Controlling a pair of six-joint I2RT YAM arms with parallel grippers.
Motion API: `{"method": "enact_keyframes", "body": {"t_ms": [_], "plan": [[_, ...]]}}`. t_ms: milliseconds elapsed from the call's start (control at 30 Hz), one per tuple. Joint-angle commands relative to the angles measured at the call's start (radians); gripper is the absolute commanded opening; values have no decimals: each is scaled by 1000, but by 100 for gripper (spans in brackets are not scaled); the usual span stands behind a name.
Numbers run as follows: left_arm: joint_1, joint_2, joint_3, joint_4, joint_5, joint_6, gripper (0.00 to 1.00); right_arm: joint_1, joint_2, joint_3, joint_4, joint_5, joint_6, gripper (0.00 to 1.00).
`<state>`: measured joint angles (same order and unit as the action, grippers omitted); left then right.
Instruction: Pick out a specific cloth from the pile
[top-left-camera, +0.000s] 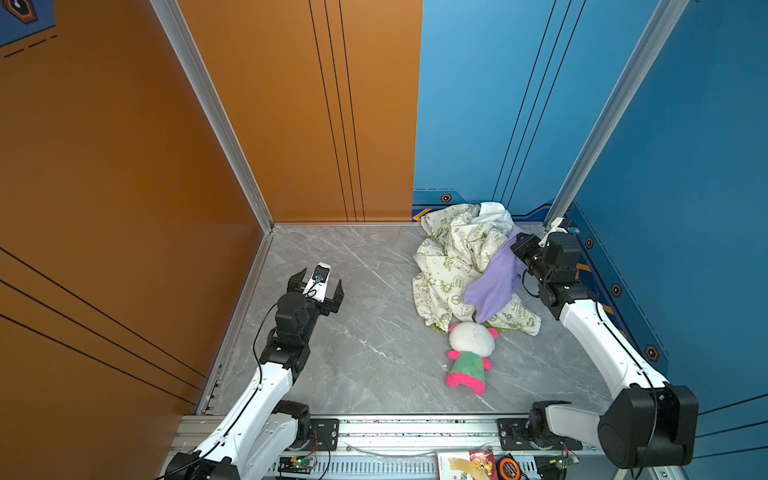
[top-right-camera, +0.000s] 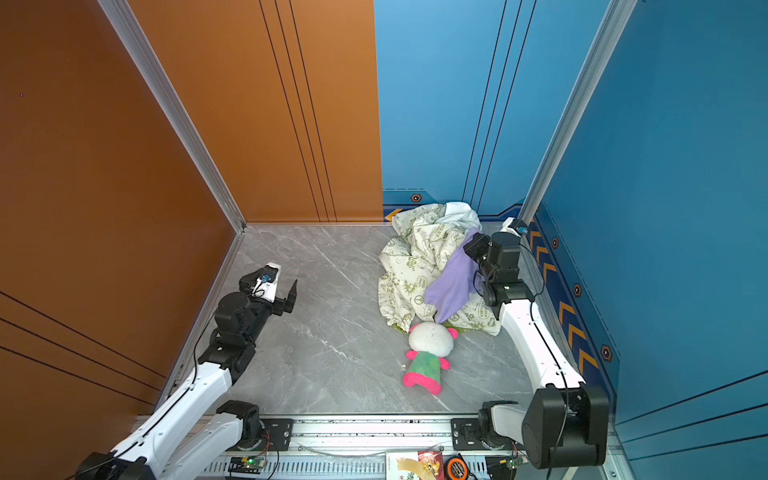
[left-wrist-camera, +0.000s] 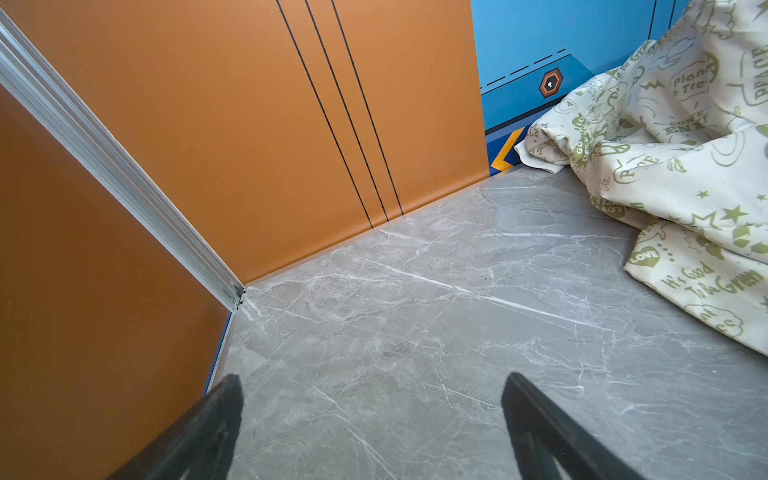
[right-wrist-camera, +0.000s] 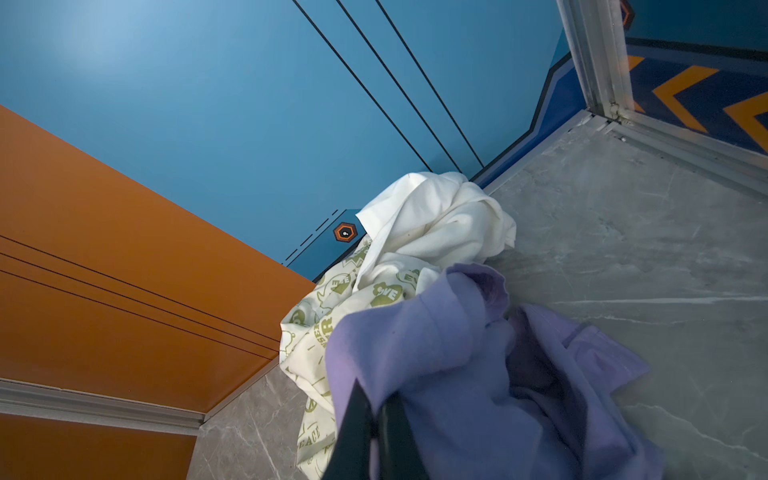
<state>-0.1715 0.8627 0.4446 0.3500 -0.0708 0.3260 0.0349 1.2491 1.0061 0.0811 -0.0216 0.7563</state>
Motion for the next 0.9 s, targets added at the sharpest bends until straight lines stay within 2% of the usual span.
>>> {"method": "enact_keyframes", "body": {"t_ms": [0,333,867], "plan": [[-8,-13,-13,25,-17,13,98,-17,-26,85,70,31,-30,5],[-11,-12,-15,23,-18,15,98,-35,6,188,83,32,-37,2],[-11,-14,-15,24,-18,16,98,-75,-28,267,133,63,-56,2]]}}
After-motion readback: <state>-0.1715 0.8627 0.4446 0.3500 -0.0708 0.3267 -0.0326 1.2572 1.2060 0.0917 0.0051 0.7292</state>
